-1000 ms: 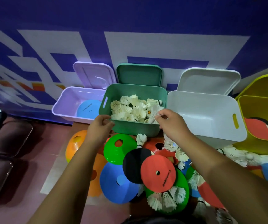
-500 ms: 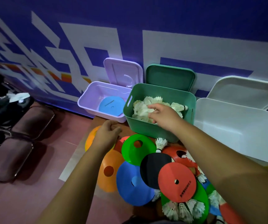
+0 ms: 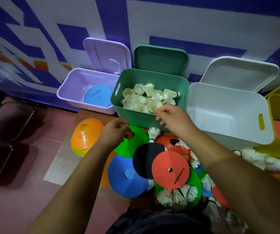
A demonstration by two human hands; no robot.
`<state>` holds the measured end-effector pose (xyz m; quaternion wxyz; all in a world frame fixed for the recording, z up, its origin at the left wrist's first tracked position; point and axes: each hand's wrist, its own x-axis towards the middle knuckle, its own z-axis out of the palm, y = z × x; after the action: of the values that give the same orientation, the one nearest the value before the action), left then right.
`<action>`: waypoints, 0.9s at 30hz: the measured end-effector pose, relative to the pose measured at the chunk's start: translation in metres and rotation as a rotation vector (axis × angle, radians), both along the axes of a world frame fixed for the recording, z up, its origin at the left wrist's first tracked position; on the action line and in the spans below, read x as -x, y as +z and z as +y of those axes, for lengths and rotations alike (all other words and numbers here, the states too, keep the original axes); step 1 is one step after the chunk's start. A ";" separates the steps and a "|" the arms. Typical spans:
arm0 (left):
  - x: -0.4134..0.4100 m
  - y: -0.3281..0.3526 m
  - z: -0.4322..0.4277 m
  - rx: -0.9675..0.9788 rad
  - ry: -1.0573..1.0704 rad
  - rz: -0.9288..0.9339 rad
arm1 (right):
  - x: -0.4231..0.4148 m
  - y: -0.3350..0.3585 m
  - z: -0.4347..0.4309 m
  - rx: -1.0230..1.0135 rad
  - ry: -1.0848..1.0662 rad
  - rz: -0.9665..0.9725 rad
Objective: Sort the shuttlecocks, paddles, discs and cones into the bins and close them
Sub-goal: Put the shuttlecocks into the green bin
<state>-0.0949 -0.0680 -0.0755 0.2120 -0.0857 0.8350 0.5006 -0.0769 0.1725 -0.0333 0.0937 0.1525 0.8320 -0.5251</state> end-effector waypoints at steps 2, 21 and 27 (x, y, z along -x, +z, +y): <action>-0.006 -0.007 0.012 0.004 -0.043 -0.020 | -0.014 -0.001 0.008 0.013 -0.020 -0.009; -0.084 -0.069 0.103 0.406 -0.531 0.040 | -0.131 -0.064 0.073 -0.390 0.099 -0.285; -0.093 -0.070 0.112 0.465 -0.513 0.112 | -0.137 -0.082 0.069 -0.439 0.210 -0.253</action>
<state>-0.0019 0.0443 -0.1455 0.2597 0.1086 0.9313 0.2312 0.0602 0.2418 -0.1149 0.2153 0.1463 0.9189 -0.2965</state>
